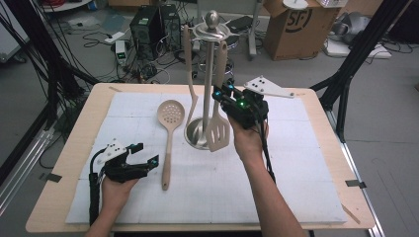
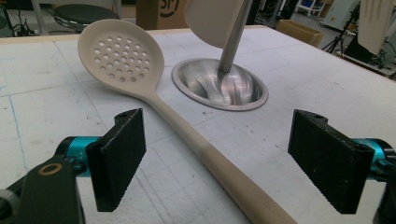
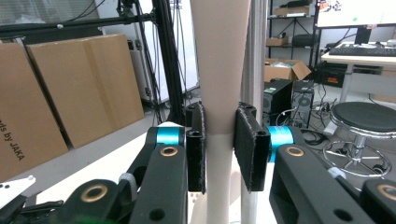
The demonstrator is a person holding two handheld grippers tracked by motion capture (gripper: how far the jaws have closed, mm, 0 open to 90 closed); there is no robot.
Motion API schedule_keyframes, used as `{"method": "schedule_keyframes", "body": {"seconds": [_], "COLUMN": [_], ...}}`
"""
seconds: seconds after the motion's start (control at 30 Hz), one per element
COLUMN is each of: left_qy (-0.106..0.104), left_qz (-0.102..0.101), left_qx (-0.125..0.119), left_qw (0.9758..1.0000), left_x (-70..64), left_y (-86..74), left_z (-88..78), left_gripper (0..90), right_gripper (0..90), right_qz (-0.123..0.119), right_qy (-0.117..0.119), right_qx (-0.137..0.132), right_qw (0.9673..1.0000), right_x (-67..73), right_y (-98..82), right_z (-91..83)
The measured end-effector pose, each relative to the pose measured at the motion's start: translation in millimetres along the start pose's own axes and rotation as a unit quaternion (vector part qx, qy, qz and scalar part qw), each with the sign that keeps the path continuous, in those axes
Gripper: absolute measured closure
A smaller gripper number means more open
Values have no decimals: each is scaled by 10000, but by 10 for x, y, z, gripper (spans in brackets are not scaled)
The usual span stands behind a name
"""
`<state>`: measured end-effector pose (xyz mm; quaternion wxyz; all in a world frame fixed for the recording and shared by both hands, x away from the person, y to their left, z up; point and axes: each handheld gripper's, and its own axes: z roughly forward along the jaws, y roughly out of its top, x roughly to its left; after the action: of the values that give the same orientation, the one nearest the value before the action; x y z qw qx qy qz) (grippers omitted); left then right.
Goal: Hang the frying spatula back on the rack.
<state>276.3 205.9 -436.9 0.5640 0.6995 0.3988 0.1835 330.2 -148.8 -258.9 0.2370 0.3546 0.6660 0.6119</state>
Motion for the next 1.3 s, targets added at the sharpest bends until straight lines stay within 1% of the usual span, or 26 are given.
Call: {"method": "schedule_keyframes", "body": {"seconds": [0.1,0.2,0.33,0.37,0.4,0.47,0.5,0.57,0.6,0.63,0.67,0.7,0.77,0.83,0.9,0.93,1.0,1.07,1.1,1.17,1.3], "left_qy": [-4,4,-3,-3,-3,-5,-10,-6,-7,-23,-29,-21,-14,-24,-12,-21,-20,-23,-20,-21,-29], "left_qz": [4,9,-8,-6,-7,-13,-11,-1,1,-11,-5,18,9,9,15,22,18,19,28,23,10], "left_qx": [9,0,-19,-2,1,-21,-14,-10,-10,1,9,5,-10,11,3,9,4,19,28,23,27], "left_qw": [10000,10000,10000,10000,10000,10000,10000,10000,10000,10000,10000,10000,10000,10000,10000,10000,10000,10000,10000,10000,10000], "left_x": [2,2,-3,-2,-2,-5,-5,-3,-3,-5,-7,-7,-9,-7,-9,-9,-7,-6,-6,-6,-3], "left_y": [-1,1,0,0,0,-1,-1,-1,-2,-3,-3,-2,-1,-1,-2,-2,-2,-3,-3,-4,-6], "left_z": [2,0,0,-1,-1,1,1,2,5,7,7,7,5,6,10,10,8,8,7,8,10], "left_gripper": [196,196,196,196,196,196,196,196,196,196,196,196,196,196,196,196,196,196,196,196,196], "right_gripper": [754,753,731,669,592,566,561,549,551,554,557,566,598,627,638,640,687,740,790,890,897], "right_qz": [-73,-58,-68,-48,-20,82,108,251,355,486,558,612,707,750,851,923,1159,1224,1249,1205,1200], "right_qy": [-91,-99,-163,-167,-262,-269,-308,-227,-172,-69,-22,15,50,55,100,175,315,369,369,388,409], "right_qx": [134,61,102,41,-63,-222,-344,-567,-703,-864,-1041,-1204,-1380,-1468,-1588,-1644,-1754,-1858,-1893,-1927,-1938], "right_qw": [9998,9999,9998,9998,9996,9994,9989,9978,9967,9951,9930,9908,9879,9863,9836,9819,9772,9742,9732,9731,9728], "right_x": [-6,-7,-15,-22,-30,-68,-85,-124,-147,-165,-186,-204,-236,-266,-298,-319,-357,-381,-386,-392,-402], "right_y": [-20,-13,-24,-29,-33,-26,-22,-4,7,21,36,50,87,137,194,219,249,258,259,263,277], "right_z": [44,47,71,67,54,20,-2,-60,-89,-120,-151,-179,-212,-225,-232,-233,-238,-239,-240,-236,-221]}}
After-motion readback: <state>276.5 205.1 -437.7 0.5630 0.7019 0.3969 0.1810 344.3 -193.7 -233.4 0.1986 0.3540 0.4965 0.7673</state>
